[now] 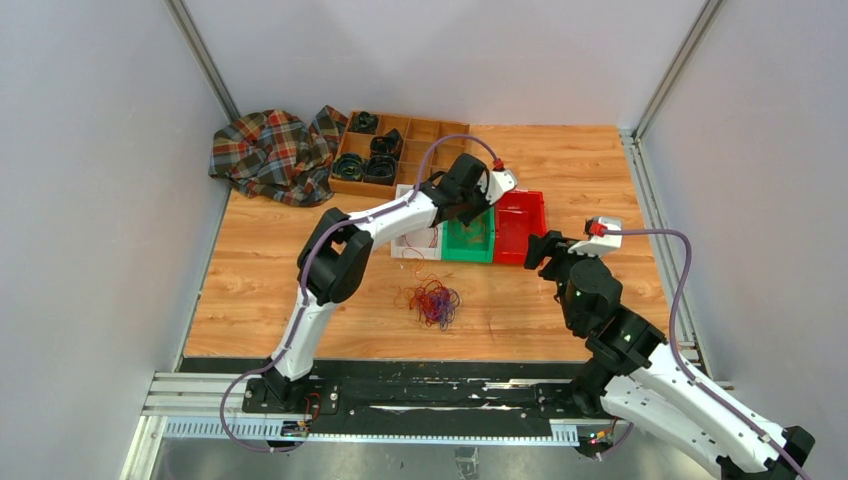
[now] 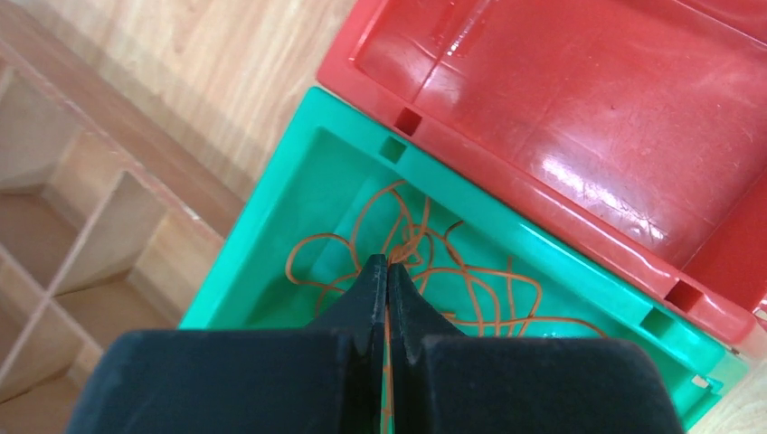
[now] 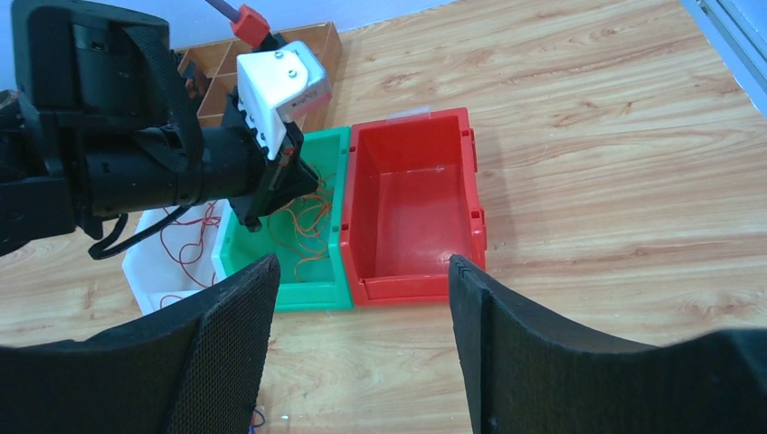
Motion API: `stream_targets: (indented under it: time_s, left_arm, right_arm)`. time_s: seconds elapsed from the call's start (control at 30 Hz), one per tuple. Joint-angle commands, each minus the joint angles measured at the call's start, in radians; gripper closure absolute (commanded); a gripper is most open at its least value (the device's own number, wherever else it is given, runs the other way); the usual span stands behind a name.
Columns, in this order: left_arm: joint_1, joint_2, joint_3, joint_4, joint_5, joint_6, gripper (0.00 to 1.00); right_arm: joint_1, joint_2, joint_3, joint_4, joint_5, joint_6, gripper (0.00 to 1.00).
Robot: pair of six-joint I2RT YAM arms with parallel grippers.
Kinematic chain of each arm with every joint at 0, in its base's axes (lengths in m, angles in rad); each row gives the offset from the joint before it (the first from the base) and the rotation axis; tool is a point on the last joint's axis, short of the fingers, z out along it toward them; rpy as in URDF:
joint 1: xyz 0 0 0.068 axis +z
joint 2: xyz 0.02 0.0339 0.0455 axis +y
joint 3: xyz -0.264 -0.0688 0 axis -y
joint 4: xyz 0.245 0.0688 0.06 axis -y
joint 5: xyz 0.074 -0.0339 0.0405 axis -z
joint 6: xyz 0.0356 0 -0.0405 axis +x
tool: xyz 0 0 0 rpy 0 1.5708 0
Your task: Untangle the cables
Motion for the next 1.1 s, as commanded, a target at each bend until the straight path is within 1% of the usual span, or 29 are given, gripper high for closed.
stream_targets:
  time_s: [0.0,0.17,0.3,0.37,0.4,0.43,0.53,0.6,0.67,0.73,0.77,0.8,0.9,1.03,1.07]
  left_arm:
    - [-0.019,0.032,0.024,0.054,0.035,-0.065,1.00]
    - [-0.025,0.043,0.018,0.069,-0.005,-0.080,0.99]
    - [-0.025,0.021,0.005,0.059,-0.026,-0.073,0.99]
    - [-0.025,-0.002,0.018,0.011,0.000,-0.056,0.95]
    - [-0.025,-0.018,0.027,-0.022,0.021,-0.049,0.89]
    - [-0.025,-0.034,0.036,-0.055,0.036,-0.045,0.81]
    - [-0.025,-0.077,0.061,-0.162,0.094,-0.012,0.48]
    - [-0.023,-0.103,0.075,-0.231,0.111,0.010,0.35]
    - [-0.023,-0.133,0.089,-0.296,0.123,0.040,0.20]
    - [-0.020,-0.165,0.113,-0.377,0.139,0.084,0.12]
    - [-0.017,-0.183,0.126,-0.419,0.150,0.100,0.09]
    - [-0.011,-0.202,0.135,-0.467,0.159,0.112,0.08]
    - [0.008,-0.297,0.119,-0.530,0.179,0.137,0.04]
    - [0.039,-0.439,0.031,-0.598,0.205,0.197,0.00]
    - [0.047,-0.476,-0.006,-0.603,0.205,0.207,0.01]
  right_arm:
    - [-0.021,0.007,-0.006,-0.001,0.002,0.002,0.32]
    - [-0.023,0.003,0.003,-0.016,-0.002,0.004,0.33]
    - [-0.023,0.003,0.004,-0.018,-0.010,0.012,0.33]
    - [-0.023,0.005,0.004,-0.021,-0.019,0.019,0.33]
    - [-0.023,0.006,0.005,-0.024,-0.024,0.024,0.33]
    - [-0.023,0.007,0.005,-0.024,-0.025,0.027,0.33]
    - [-0.024,0.006,0.009,-0.026,-0.030,0.029,0.34]
    - [-0.024,0.006,0.015,-0.027,-0.036,0.028,0.34]
    - [-0.023,0.004,0.023,-0.032,-0.038,0.028,0.34]
    - [-0.023,-0.001,0.028,-0.035,-0.040,0.024,0.34]
    - [-0.024,-0.002,0.031,-0.034,-0.042,0.025,0.34]
    - [-0.023,-0.002,0.033,-0.034,-0.044,0.023,0.34]
    - [-0.024,0.000,0.039,-0.034,-0.054,0.030,0.34]
    - [-0.023,0.003,0.039,-0.033,-0.068,0.039,0.35]
    - [-0.023,0.004,0.036,-0.034,-0.071,0.041,0.35]
